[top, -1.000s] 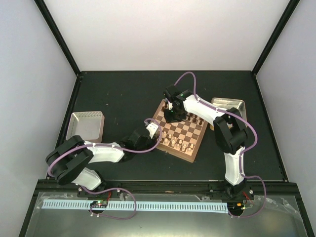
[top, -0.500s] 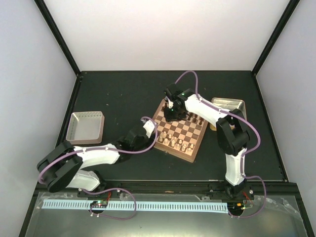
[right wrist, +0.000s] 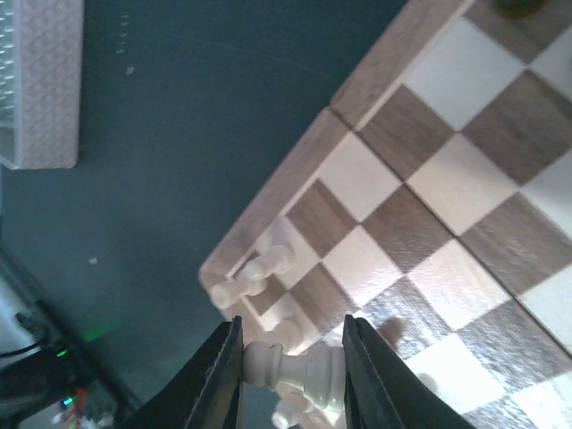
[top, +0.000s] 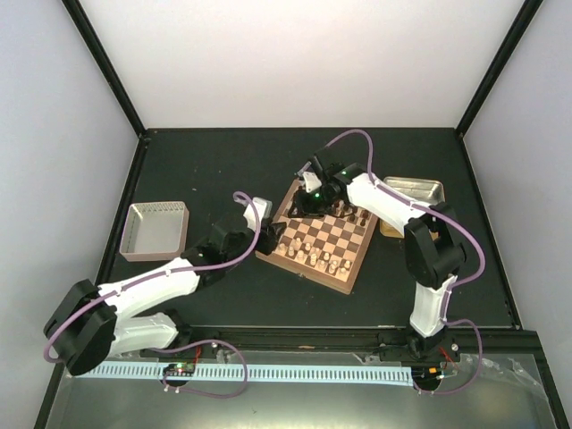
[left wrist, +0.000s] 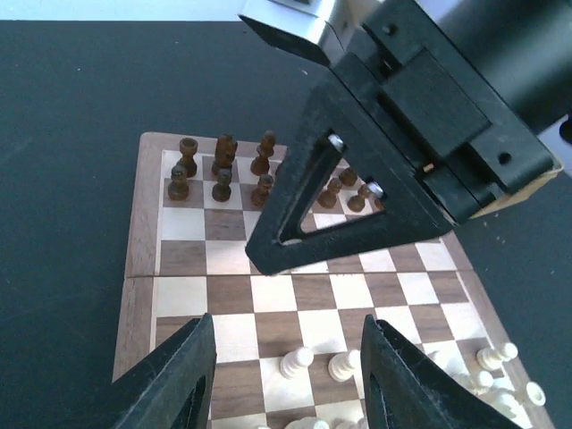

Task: Set up the chess pieces on the board
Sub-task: Place the chess piece on the chessboard.

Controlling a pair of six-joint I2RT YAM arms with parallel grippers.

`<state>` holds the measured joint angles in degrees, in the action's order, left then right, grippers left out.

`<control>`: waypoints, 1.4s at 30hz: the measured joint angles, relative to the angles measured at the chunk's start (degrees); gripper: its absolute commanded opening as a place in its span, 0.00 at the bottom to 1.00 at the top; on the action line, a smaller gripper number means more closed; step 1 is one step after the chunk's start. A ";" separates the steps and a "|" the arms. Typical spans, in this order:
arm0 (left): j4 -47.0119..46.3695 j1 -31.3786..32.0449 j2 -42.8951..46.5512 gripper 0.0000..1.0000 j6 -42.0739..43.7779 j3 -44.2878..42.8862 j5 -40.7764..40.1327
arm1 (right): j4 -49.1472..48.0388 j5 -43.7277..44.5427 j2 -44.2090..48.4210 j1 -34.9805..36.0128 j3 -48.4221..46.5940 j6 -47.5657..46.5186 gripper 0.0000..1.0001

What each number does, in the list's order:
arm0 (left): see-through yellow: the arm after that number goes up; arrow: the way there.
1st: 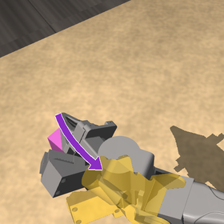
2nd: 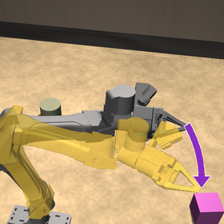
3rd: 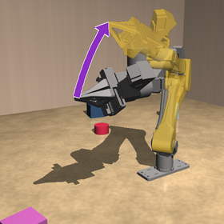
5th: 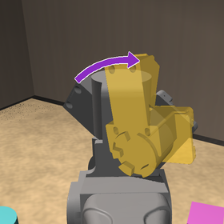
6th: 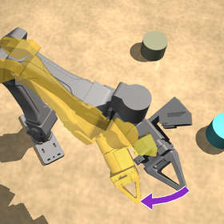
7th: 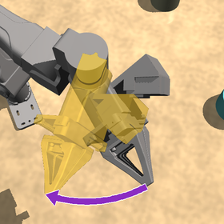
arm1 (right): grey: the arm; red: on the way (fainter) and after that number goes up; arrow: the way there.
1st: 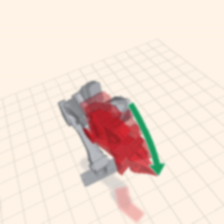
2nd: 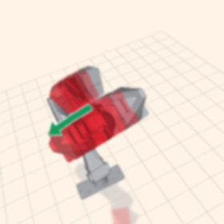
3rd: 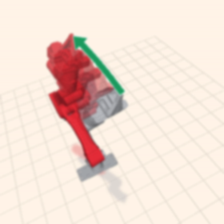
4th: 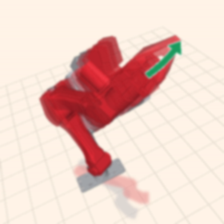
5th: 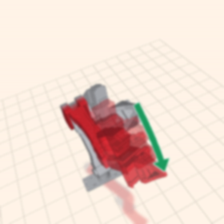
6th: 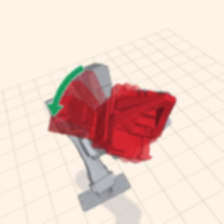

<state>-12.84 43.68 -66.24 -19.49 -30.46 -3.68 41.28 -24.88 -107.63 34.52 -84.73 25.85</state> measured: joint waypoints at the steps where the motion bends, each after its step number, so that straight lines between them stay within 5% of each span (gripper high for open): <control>1: -0.02 -0.92 0.20 0.47 -0.35 -0.13 1.27 | -0.81 -1.92 0.04 -0.42 0.44 0.22 0.29; 15: -8.11 -6.82 -3.65 0.43 -0.85 -0.15 20.76 | -19.50 -25.07 5.33 -4.50 12.76 18.23 0.29; 19: -10.49 -7.37 -5.49 0.33 -0.87 -0.15 23.47 | -27.15 -30.16 7.58 -4.94 15.80 26.01 0.29; 36: -15.23 -8.96 -5.46 0.39 -4.83 -0.15 21.68 | -31.67 -34.01 10.62 -4.98 17.33 30.45 0.29; 42: -16.85 -9.27 -5.25 0.16 -5.38 -0.09 22.21 | -32.04 -34.05 10.62 -4.98 17.40 30.45 0.29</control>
<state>-29.69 34.41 -71.48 -24.86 -30.55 18.52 9.23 -58.94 -97.01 29.54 -67.33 56.29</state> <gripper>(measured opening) 0.257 0.289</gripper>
